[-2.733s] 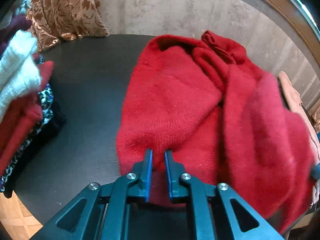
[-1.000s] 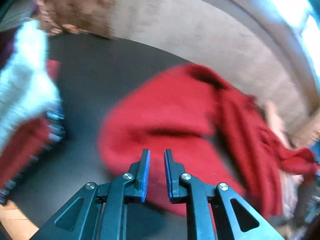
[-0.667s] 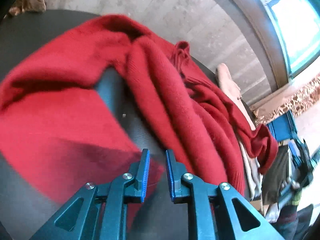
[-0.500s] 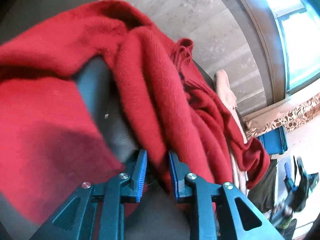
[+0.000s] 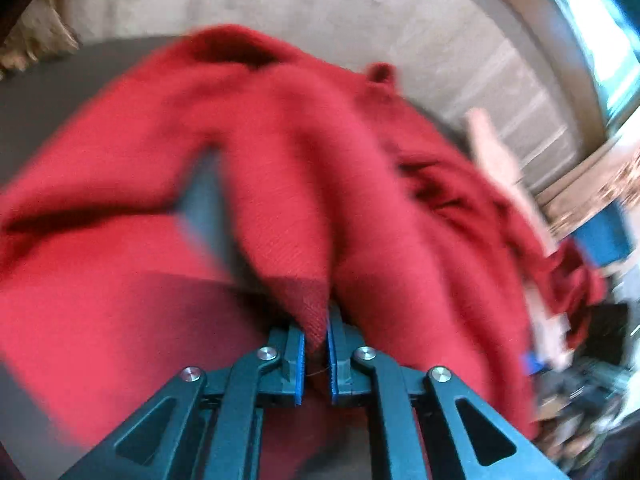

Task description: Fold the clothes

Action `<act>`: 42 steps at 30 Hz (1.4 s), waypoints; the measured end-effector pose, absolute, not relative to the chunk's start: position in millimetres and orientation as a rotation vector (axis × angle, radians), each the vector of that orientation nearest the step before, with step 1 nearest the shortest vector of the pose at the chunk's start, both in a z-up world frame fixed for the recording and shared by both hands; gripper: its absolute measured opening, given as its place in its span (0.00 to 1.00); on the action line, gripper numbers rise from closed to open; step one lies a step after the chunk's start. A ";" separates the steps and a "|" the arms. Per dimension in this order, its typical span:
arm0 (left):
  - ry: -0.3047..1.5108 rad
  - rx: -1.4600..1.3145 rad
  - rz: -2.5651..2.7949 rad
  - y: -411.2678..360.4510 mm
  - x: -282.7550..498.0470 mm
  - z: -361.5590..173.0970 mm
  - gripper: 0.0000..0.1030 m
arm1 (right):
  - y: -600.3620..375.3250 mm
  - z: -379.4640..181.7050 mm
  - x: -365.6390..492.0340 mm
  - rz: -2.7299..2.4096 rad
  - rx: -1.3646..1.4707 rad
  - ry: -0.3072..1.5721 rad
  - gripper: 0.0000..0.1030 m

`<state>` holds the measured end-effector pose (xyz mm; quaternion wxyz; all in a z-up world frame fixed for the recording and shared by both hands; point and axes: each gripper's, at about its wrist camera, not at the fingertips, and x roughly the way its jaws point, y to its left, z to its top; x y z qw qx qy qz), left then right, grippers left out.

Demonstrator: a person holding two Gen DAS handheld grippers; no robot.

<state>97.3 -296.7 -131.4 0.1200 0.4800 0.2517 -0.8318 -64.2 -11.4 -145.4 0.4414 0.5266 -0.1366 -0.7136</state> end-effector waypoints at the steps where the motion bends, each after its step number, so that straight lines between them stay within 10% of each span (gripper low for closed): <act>1: 0.698 1.401 -2.404 -306.2 114.6 -127.6 0.07 | -5.8 -145.8 -62.8 -1.780 1.299 -0.333 0.87; 4: 0.642 1.397 -2.334 -330.6 165.7 -115.9 0.07 | 11.0 -147.4 -59.6 -1.802 1.281 -0.326 0.69; 14: 0.875 1.176 -2.337 -358.6 256.4 -94.5 0.11 | 7.8 -149.9 -57.5 -1.783 1.296 -0.275 0.69; 25: 0.568 1.216 -2.178 -375.1 217.2 -131.5 0.13 | -14.9 -148.1 -42.7 -1.792 1.249 -0.112 1.00; 42: 0.441 1.220 -1.965 -497.2 59.2 -129.1 0.11 | -8.1 -151.4 -36.8 -1.796 1.183 -0.093 1.00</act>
